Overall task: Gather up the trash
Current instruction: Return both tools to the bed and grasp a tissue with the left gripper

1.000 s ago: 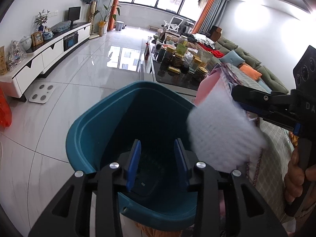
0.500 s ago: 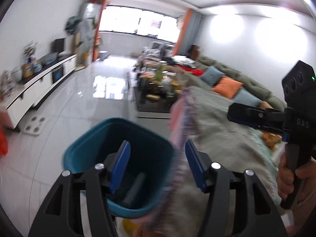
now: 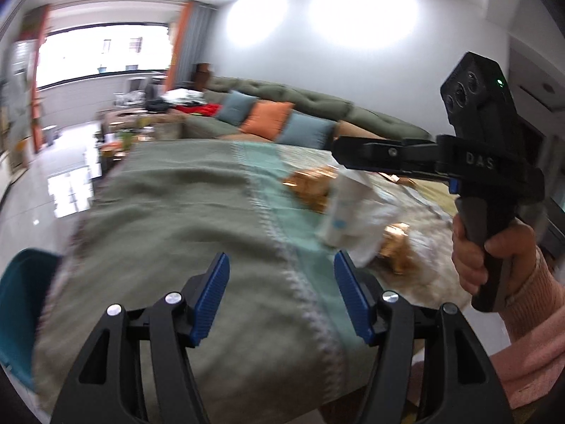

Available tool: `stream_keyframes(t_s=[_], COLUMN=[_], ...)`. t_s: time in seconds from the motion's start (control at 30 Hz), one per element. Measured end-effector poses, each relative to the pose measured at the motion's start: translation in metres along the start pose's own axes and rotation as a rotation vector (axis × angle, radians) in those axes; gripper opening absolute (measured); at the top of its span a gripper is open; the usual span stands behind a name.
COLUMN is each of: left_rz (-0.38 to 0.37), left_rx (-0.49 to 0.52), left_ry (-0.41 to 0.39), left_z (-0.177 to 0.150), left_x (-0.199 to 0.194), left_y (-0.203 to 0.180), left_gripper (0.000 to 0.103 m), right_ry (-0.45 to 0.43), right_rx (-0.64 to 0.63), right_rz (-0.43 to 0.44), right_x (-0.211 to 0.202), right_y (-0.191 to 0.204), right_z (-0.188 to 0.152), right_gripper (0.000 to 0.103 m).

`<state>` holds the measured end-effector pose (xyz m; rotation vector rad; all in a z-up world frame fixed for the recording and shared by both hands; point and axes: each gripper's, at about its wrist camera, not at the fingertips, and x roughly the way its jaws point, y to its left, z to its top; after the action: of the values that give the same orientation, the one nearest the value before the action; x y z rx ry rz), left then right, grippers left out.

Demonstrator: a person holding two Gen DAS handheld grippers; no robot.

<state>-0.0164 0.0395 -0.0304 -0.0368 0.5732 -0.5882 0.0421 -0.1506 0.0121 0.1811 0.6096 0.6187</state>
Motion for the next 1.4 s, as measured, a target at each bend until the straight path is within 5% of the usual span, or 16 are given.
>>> stream_keyframes(t_s=[0.23,0.57,0.77,0.9,1.1,1.13,1.23,1.4], left_rz=[-0.086,-0.066,-0.047,-0.058,-0.073,-0.073,-0.075,-0.066], left_rx=[0.067,0.108,0.09,0.089,0.087,0.09,0.087,0.065], left_ry=[0.079,0.188,0.243,0.243,0.211,0.205,0.188,0.159], left_z=[-0.002,-0.002,-0.002,-0.001,-0.001,-0.001,-0.002,-0.004], left_x=[0.048,0.087,0.101,0.102,0.093,0.091,0.082,0.062], left_y=[-0.044,-0.063,-0.057,-0.056,-0.053,-0.053,-0.051,-0.04], left_gripper=[0.063,0.06,0.035,0.009,0.008,0.008,0.008,0.008], right_ry=[-0.006,-0.01,0.019,0.031,0.037,0.038,0.04,0.031], right_rx=[0.1,0.126,0.086,0.079,0.086,0.083,0.082,0.093], right_rz=[-0.139,-0.122,-0.104,-0.121,-0.136,-0.136,-0.129,-0.115], right_x=[-0.036,-0.025,-0.001,0.011,0.022,0.023,0.023,0.02], right_y=[-0.052,-0.069,-0.063,-0.064,-0.068,-0.068,-0.068,-0.072], right_z=[-0.027,-0.032,-0.027,-0.021,-0.017,-0.017,-0.017,-0.016], right_gripper=[0.061,0.067,0.073,0.075,0.075,0.075,0.051,0.048])
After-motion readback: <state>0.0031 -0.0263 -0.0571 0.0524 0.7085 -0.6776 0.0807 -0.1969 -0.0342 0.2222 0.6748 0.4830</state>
